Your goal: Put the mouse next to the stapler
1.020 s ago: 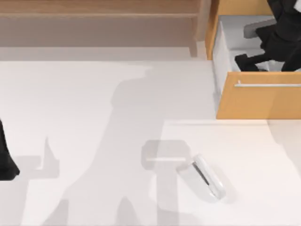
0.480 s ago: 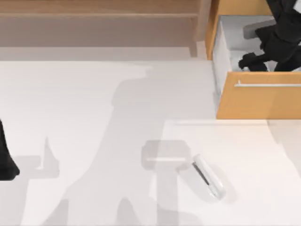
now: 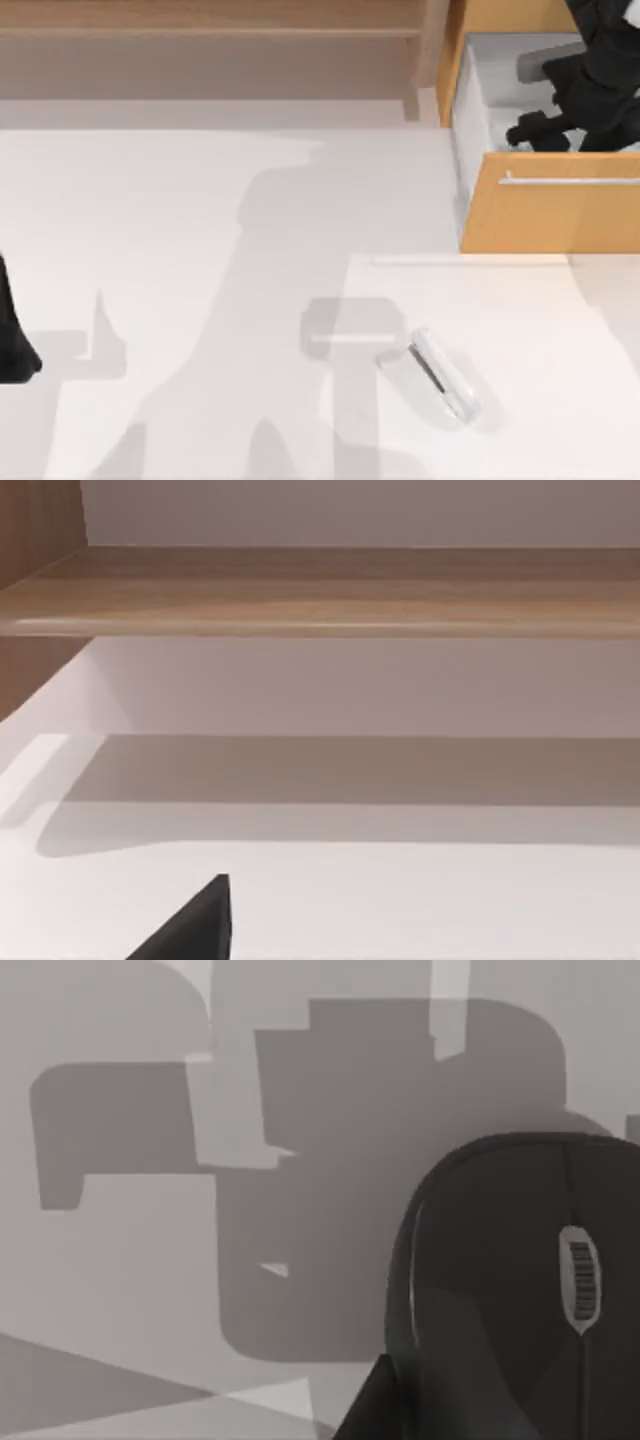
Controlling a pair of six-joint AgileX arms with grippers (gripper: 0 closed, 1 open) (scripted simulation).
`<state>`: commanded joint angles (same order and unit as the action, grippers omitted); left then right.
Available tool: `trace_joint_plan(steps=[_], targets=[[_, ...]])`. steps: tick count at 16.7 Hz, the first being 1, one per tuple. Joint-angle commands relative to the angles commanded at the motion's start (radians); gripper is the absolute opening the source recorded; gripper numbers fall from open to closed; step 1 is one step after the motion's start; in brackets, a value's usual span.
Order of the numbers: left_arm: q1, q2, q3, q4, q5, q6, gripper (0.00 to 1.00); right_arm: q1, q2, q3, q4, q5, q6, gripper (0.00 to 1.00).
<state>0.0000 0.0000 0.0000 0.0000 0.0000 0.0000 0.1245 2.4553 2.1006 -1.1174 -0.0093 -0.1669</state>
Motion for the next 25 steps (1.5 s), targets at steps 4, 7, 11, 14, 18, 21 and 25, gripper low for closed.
trace_joint_plan(steps=[4, 7, 11, 14, 18, 21, 25], targets=[[0.0, 0.0, 0.0, 0.0, 0.0, 0.0, 1.0, 0.0, 0.0, 0.0, 0.0, 0.0, 0.0, 0.0], [0.0, 0.0, 0.0, 0.0, 0.0, 0.0, 1.0, -0.002, -0.001, 0.0, 0.0, 0.0, 0.001, 0.0], [0.0, 0.0, 0.0, 0.0, 0.0, 0.0, 1.0, 0.005, -0.075, -0.005, -0.007, 0.007, 0.009, 0.0], [0.0, 0.0, 0.0, 0.0, 0.0, 0.0, 1.0, 0.015, -0.179, -0.042, 0.001, 0.017, 0.036, 0.0], [0.0, 0.0, 0.0, 0.0, 0.0, 0.0, 1.0, 0.057, -0.349, -0.129, 0.029, 0.026, 0.102, 0.0], [0.0, 0.0, 0.0, 0.0, 0.0, 0.0, 1.0, 0.103, -0.481, -0.226, 0.053, 0.029, 0.166, 0.0], [0.0, 0.0, 0.0, 0.0, 0.0, 0.0, 1.0, 0.171, -0.641, -0.392, 0.088, 0.032, 0.263, 0.0]])
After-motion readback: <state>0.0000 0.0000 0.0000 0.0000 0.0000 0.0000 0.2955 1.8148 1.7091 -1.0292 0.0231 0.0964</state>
